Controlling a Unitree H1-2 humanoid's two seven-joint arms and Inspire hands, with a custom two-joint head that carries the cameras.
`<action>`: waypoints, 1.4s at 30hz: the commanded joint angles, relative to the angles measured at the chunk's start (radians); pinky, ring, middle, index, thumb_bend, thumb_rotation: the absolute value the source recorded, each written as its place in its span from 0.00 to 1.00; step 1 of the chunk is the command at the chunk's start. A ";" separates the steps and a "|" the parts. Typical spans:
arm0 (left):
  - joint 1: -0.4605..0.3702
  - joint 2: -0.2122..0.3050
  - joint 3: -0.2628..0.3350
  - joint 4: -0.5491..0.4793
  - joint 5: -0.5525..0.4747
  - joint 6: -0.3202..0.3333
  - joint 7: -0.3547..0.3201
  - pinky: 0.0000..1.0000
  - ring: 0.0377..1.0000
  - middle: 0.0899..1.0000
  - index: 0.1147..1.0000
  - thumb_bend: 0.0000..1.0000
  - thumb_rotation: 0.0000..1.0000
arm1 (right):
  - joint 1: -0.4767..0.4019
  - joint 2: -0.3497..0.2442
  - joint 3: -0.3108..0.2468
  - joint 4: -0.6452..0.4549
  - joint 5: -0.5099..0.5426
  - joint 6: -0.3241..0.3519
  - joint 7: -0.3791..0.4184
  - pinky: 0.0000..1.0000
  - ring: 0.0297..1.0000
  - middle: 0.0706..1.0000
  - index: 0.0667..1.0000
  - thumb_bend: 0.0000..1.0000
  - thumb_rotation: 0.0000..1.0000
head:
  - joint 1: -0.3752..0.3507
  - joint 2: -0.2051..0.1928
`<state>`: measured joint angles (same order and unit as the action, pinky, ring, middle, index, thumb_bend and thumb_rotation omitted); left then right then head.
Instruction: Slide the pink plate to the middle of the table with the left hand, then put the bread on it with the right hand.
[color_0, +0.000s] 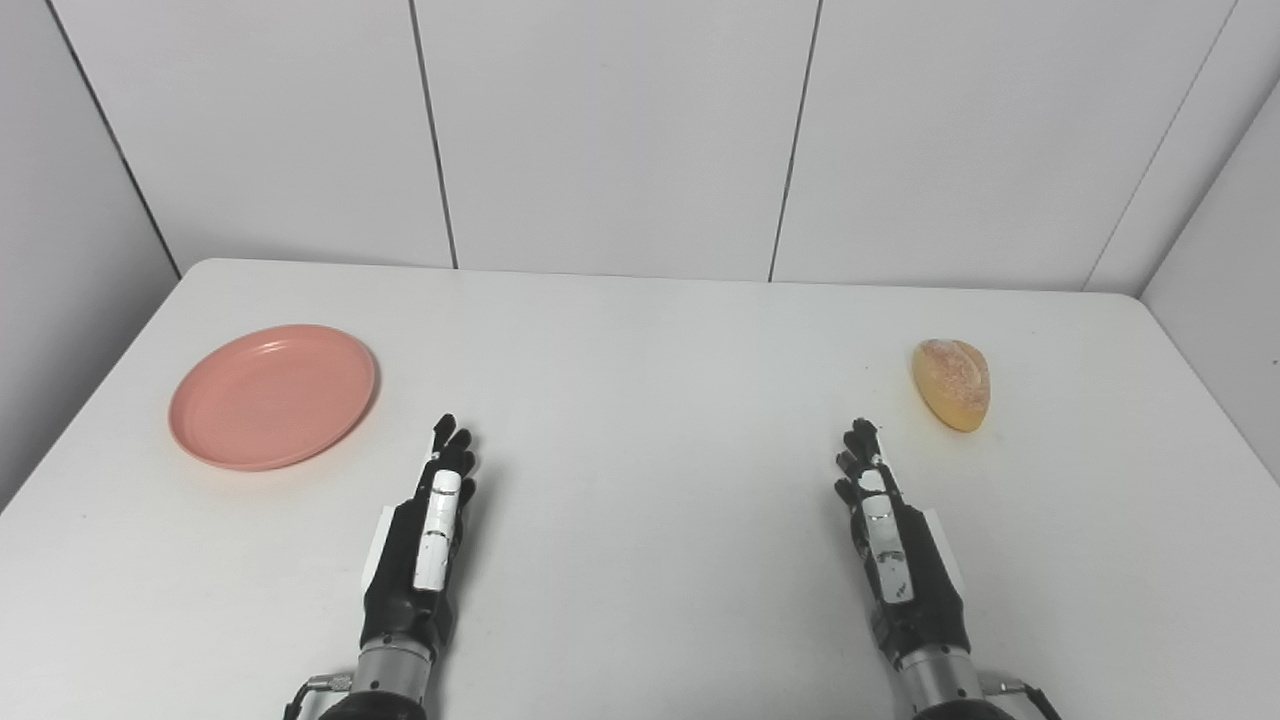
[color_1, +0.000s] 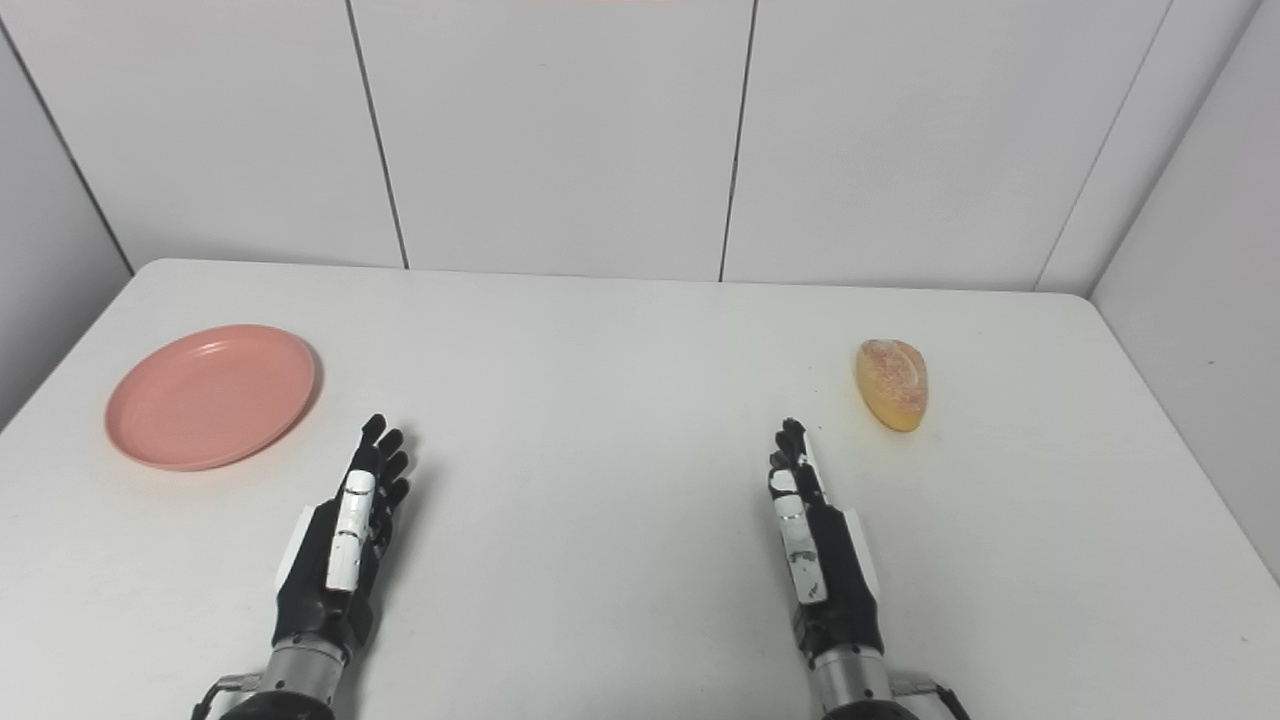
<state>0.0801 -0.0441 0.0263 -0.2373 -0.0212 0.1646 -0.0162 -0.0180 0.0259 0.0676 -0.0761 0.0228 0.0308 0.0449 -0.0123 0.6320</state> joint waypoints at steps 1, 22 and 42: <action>0.007 0.012 -0.002 -0.027 -0.002 -0.009 -0.002 1.00 1.00 1.00 1.00 0.69 1.00 | -0.021 0.005 0.002 -0.029 0.000 -0.003 0.003 1.00 1.00 1.00 1.00 0.77 1.00 | 0.001 -0.002; 0.007 -0.049 -0.074 0.095 0.074 -0.104 0.066 1.00 0.98 0.98 1.00 0.65 1.00 | -0.018 -0.066 -0.051 0.084 0.090 -0.079 0.067 1.00 1.00 1.00 1.00 0.78 0.99 | 0.192 -0.147; -0.022 -0.071 -0.116 0.221 0.106 -0.199 0.110 1.00 1.00 1.00 1.00 0.61 1.00 | -0.054 -0.102 -0.079 0.240 0.143 -0.177 0.120 1.00 1.00 1.00 1.00 0.81 0.97 | 0.289 -0.294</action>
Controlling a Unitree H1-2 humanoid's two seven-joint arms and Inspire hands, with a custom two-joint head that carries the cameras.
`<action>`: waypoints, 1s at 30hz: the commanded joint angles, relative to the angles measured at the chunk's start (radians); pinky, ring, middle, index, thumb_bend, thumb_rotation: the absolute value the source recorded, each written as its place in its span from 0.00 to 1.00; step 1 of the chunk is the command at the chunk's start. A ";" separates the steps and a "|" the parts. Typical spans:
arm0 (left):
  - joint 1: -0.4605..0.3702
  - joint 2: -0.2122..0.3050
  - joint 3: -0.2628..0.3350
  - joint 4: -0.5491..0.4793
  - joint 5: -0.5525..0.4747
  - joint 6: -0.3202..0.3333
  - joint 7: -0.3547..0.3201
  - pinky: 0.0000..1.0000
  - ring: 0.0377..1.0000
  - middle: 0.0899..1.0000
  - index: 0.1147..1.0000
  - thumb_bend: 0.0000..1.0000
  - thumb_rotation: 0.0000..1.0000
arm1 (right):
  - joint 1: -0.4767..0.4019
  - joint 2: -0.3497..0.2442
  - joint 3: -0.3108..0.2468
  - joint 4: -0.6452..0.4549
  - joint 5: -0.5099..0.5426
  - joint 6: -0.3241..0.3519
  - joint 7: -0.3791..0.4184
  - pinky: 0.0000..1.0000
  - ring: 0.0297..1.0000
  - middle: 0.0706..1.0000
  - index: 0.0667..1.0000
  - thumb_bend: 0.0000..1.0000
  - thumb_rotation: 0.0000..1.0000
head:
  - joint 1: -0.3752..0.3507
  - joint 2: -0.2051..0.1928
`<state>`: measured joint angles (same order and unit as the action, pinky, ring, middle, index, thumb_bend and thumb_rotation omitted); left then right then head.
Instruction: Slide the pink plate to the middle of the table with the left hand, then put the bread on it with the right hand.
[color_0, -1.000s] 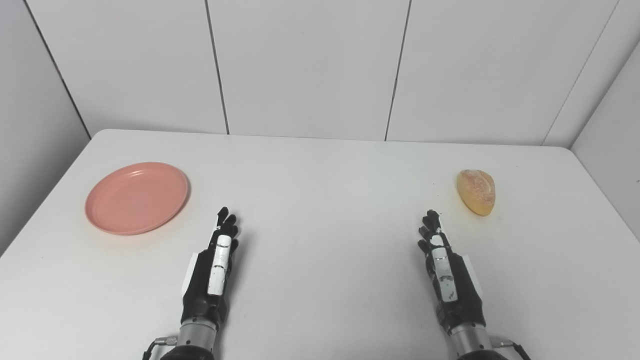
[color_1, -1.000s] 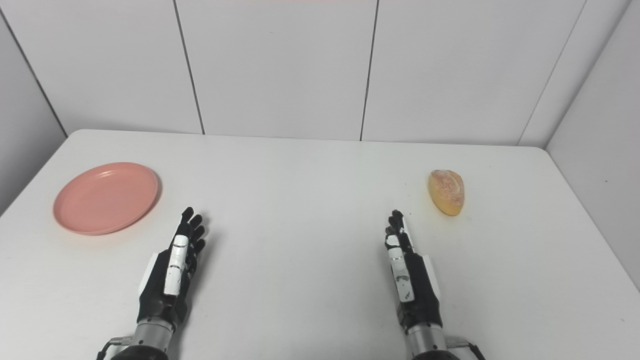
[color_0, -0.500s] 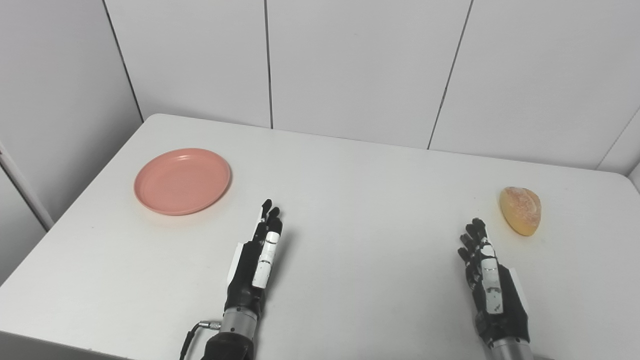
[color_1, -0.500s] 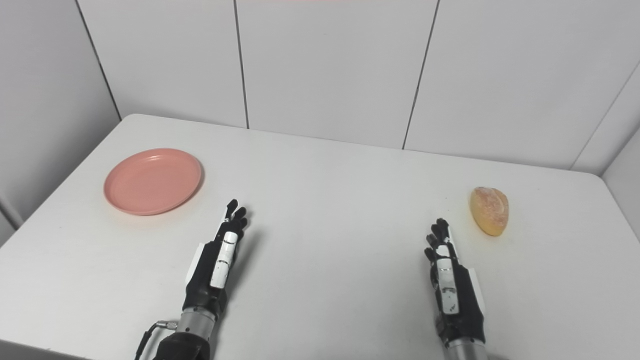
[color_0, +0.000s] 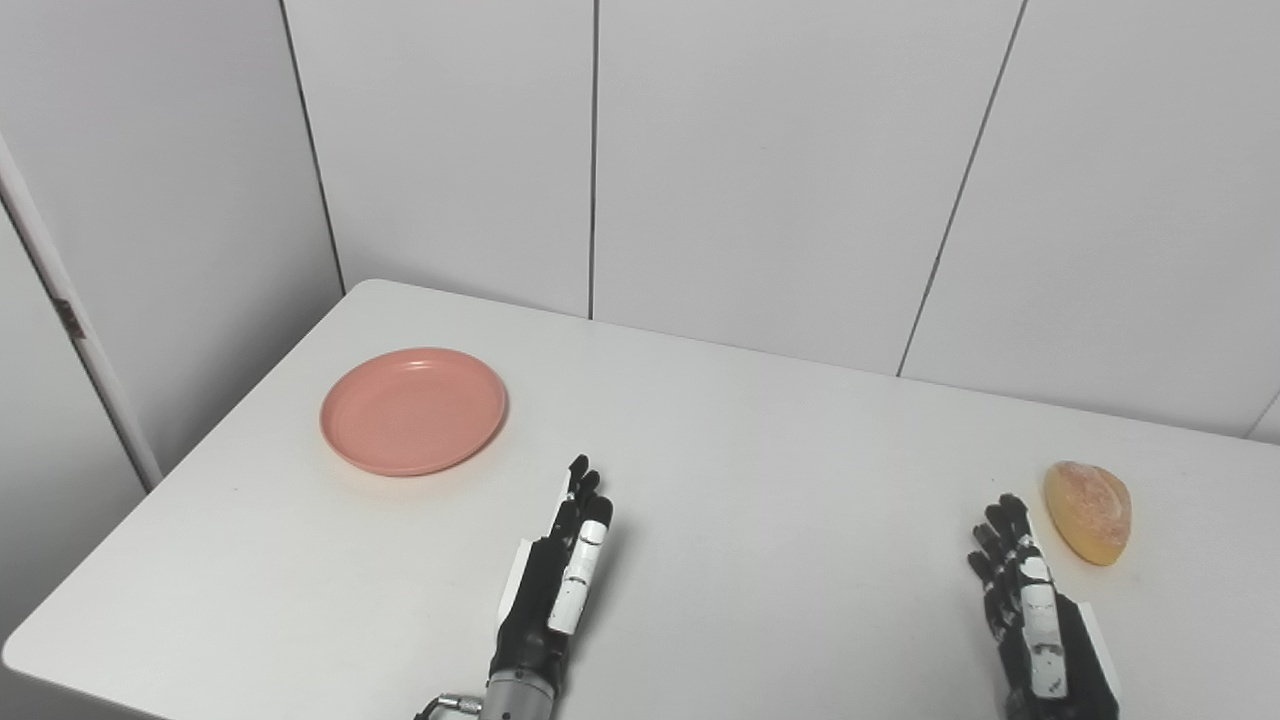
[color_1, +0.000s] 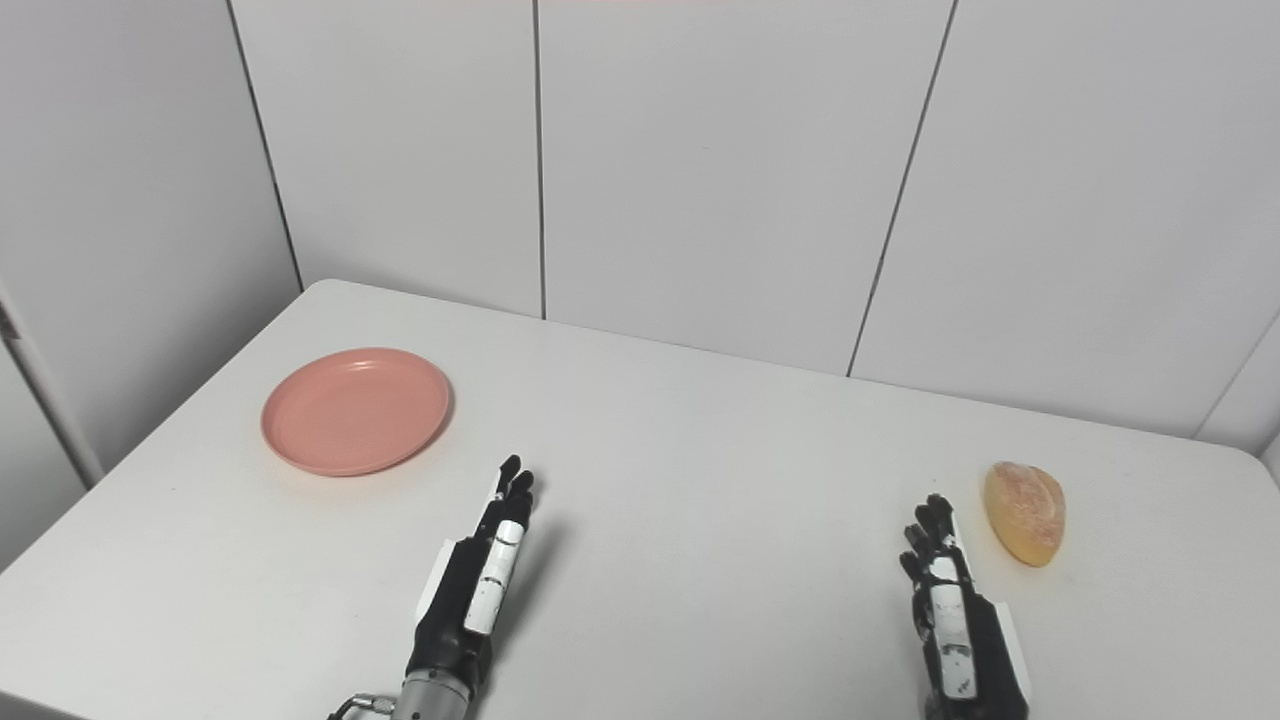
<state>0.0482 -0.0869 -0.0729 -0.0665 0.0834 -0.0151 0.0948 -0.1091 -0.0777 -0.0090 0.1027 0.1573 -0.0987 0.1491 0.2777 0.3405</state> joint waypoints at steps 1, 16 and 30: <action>0.010 -0.027 -0.016 0.054 0.000 -0.026 -0.002 1.00 1.00 1.00 1.00 0.61 1.00 | 0.036 0.001 -0.002 0.063 0.009 -0.049 0.017 1.00 1.00 1.00 1.00 0.82 0.97 | -0.001 -0.003; 0.012 -0.015 0.001 0.025 -0.014 -0.016 -0.005 1.00 1.00 1.00 1.00 0.66 1.00 | 0.050 0.023 0.004 0.031 -0.004 -0.033 0.009 1.00 1.00 1.00 1.00 0.81 0.97 | -0.041 0.018; -0.157 0.044 0.121 -0.166 -0.187 0.119 -0.039 1.00 0.98 1.00 1.00 0.76 1.00 | 0.089 0.054 0.015 -0.087 0.004 0.086 -0.014 1.00 1.00 1.00 1.00 0.72 1.00 | -0.097 0.082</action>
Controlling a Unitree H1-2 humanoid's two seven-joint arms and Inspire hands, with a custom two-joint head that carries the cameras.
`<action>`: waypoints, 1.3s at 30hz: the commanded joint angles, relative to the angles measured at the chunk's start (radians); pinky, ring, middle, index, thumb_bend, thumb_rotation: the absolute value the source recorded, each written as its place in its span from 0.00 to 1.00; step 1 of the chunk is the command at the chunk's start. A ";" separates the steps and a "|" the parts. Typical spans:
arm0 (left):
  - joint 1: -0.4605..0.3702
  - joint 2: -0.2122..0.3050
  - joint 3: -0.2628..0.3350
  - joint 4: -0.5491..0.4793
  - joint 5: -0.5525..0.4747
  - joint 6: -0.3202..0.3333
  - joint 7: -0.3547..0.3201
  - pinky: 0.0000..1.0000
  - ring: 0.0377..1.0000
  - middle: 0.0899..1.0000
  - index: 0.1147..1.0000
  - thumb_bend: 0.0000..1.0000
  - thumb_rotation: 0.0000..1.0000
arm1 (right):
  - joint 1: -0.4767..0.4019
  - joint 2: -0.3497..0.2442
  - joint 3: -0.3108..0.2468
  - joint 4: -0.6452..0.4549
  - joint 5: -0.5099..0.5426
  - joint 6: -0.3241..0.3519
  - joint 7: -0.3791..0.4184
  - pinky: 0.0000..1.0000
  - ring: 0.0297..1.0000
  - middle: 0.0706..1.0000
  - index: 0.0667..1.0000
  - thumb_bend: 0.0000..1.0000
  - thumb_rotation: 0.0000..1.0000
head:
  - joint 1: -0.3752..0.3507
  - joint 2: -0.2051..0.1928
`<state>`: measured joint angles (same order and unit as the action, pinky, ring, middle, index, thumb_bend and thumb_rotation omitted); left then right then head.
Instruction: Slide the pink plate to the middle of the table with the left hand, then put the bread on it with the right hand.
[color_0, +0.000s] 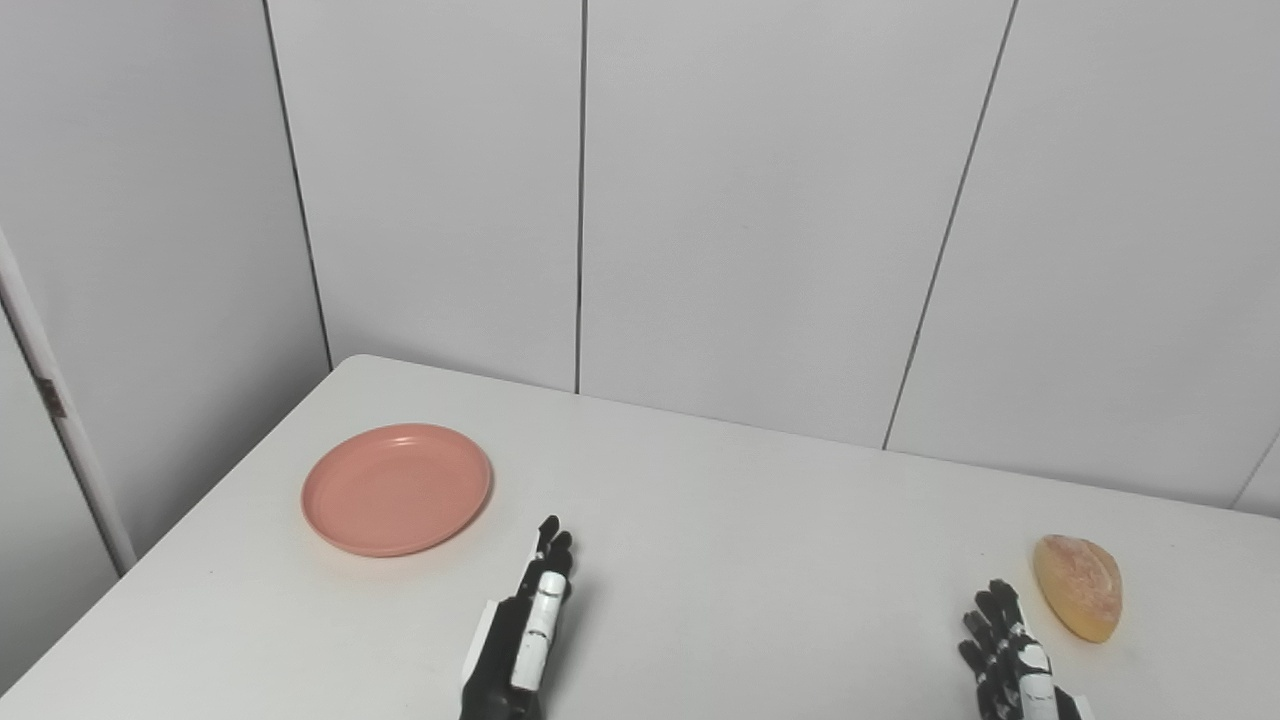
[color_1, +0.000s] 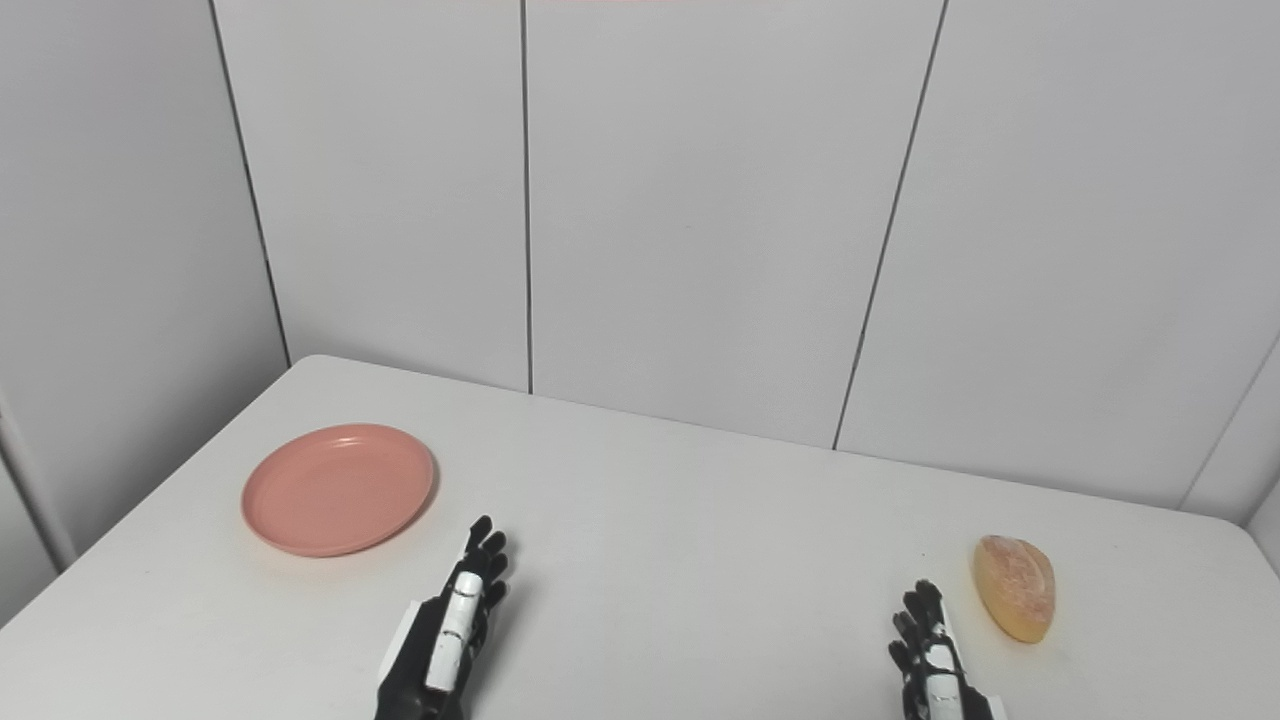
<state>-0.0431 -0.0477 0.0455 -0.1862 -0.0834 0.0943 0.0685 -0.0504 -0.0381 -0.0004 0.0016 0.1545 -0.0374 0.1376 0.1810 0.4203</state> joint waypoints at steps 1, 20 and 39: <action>-0.077 0.012 0.009 -0.056 -0.031 0.023 -0.016 1.00 0.98 1.00 1.00 0.76 1.00 | 0.031 0.016 0.007 0.010 0.008 0.031 -0.003 1.00 1.00 1.00 1.00 0.72 1.00 | -0.001 0.002; -0.377 0.264 0.190 0.066 -0.036 -0.030 -0.010 0.98 0.93 0.93 0.93 0.89 1.00 | 0.029 0.029 0.004 0.001 0.011 0.075 -0.019 1.00 1.00 1.00 1.00 0.71 1.00 | -0.005 0.019; -0.487 0.508 0.221 0.573 0.069 -0.420 -0.011 0.92 0.90 0.89 0.91 0.87 0.99 | 0.033 0.011 -0.015 -0.006 0.049 0.121 -0.010 1.00 1.00 1.00 1.00 0.68 1.00 | 0.005 0.028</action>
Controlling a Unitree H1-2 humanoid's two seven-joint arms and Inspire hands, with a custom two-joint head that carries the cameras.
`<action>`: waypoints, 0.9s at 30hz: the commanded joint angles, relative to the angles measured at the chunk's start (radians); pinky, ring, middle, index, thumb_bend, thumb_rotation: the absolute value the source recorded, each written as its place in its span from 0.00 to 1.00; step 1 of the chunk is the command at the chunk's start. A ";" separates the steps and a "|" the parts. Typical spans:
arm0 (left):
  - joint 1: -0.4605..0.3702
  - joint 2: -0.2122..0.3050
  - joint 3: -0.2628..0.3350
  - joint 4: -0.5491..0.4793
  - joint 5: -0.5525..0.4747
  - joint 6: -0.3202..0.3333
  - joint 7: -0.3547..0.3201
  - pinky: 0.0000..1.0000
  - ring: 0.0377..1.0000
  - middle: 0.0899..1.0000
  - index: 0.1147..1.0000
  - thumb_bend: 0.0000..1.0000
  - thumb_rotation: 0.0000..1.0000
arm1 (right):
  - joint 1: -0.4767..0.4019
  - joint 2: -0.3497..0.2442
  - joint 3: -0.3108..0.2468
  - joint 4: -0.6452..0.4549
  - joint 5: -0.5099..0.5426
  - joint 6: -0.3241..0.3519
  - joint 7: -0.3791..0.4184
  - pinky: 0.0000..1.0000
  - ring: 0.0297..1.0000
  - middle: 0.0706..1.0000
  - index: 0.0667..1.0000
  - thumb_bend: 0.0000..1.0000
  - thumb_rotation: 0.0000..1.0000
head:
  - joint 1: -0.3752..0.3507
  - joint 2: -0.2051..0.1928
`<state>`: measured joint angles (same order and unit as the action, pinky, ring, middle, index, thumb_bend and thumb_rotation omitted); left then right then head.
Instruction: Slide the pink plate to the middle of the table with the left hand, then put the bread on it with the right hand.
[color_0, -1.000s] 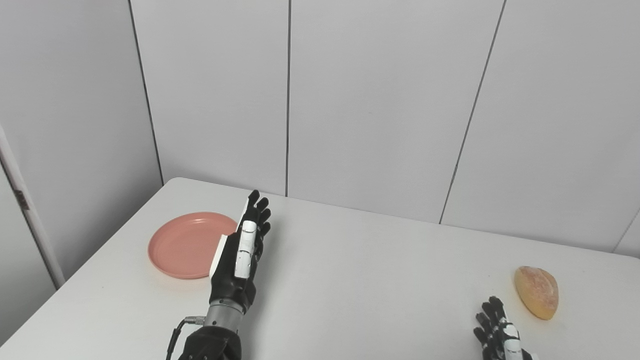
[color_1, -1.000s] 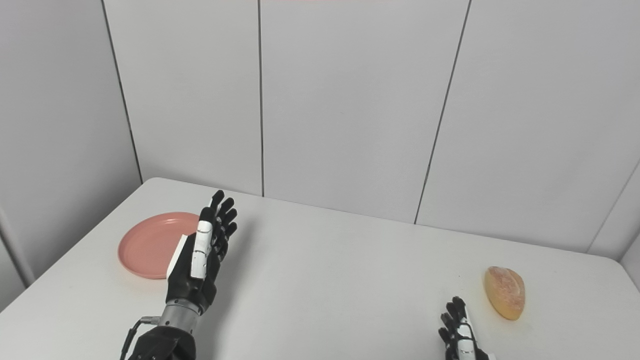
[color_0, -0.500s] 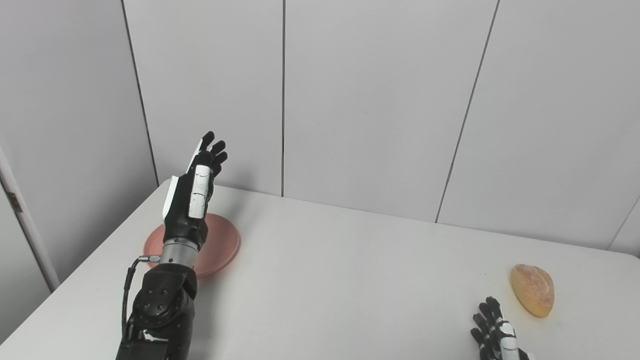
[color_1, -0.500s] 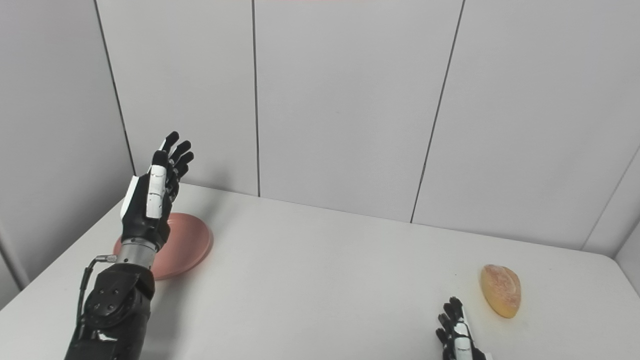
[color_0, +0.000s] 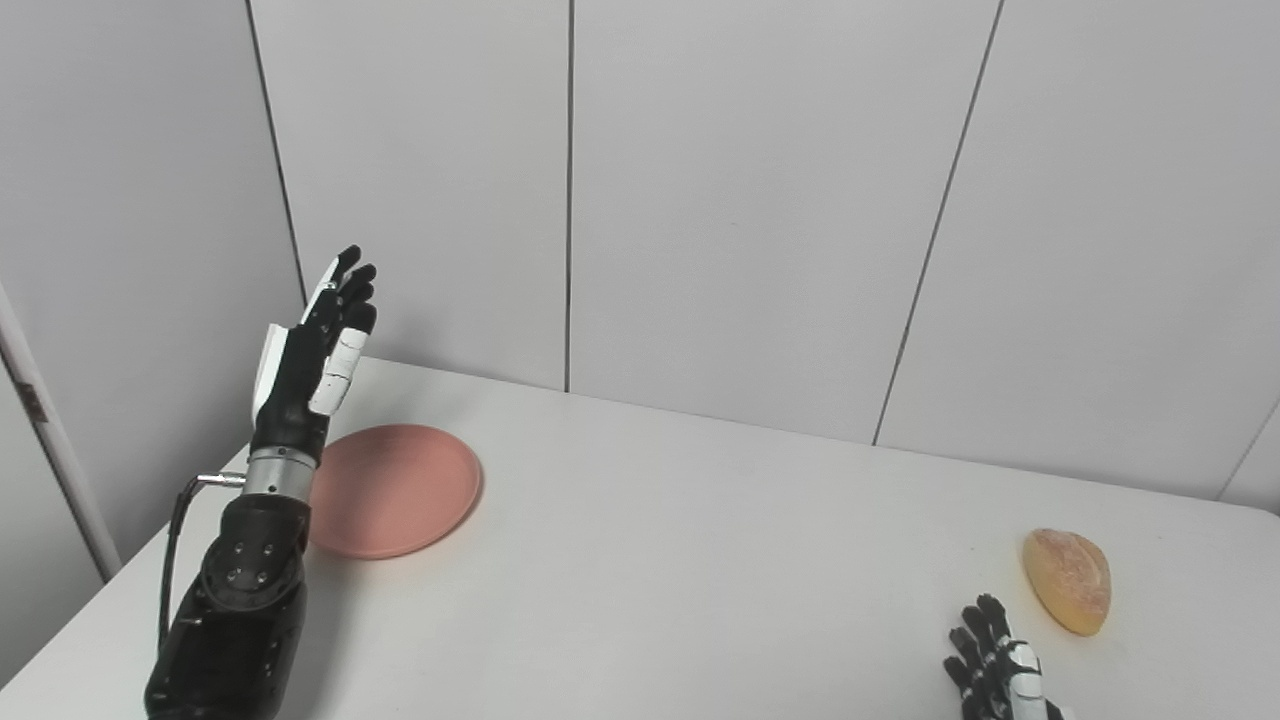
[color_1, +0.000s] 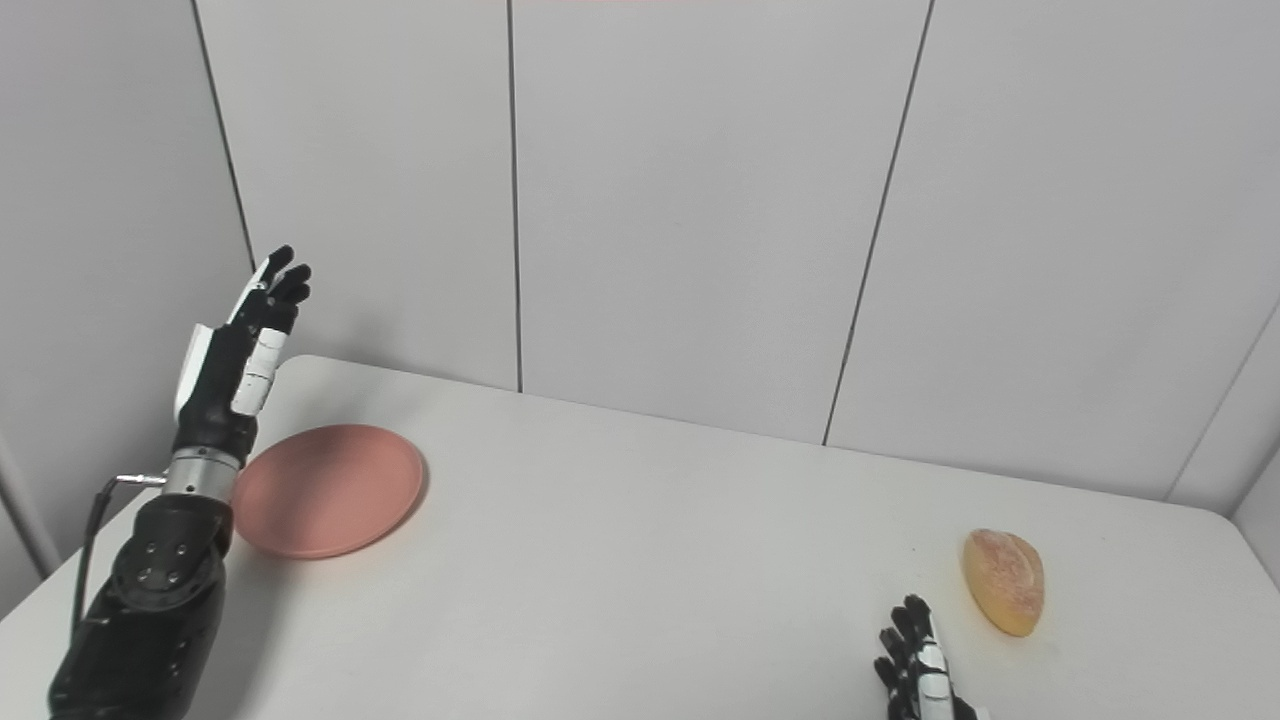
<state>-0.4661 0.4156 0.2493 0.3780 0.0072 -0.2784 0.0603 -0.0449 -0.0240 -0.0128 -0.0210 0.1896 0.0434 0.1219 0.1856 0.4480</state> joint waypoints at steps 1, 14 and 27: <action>-0.071 0.052 0.025 0.039 -0.038 -0.049 -0.009 0.92 0.90 0.89 0.91 0.87 0.99 | 0.027 -0.004 -0.003 0.015 0.018 0.047 0.008 1.00 1.00 1.00 1.00 0.68 1.00 | 0.001 -0.002; -0.116 0.074 0.116 0.321 -0.278 -0.088 -0.122 0.89 0.87 0.86 0.87 0.87 0.95 | 0.039 -0.013 -0.012 -0.013 0.058 0.064 0.010 1.00 0.96 0.97 0.99 0.68 0.97 | 0.011 0.008; -0.103 0.107 0.121 0.433 -0.274 -0.118 -0.107 0.89 0.87 0.86 0.91 0.81 0.96 | 0.040 -0.044 -0.014 -0.029 0.095 0.088 0.038 0.97 0.91 0.86 0.86 0.71 0.96 | 0.019 0.019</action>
<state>-0.5315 0.4879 0.3646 0.8045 -0.2753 -0.3509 -0.0532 -0.0196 -0.0626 -0.0191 -0.0511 0.2757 0.0808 0.1628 0.2056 0.4633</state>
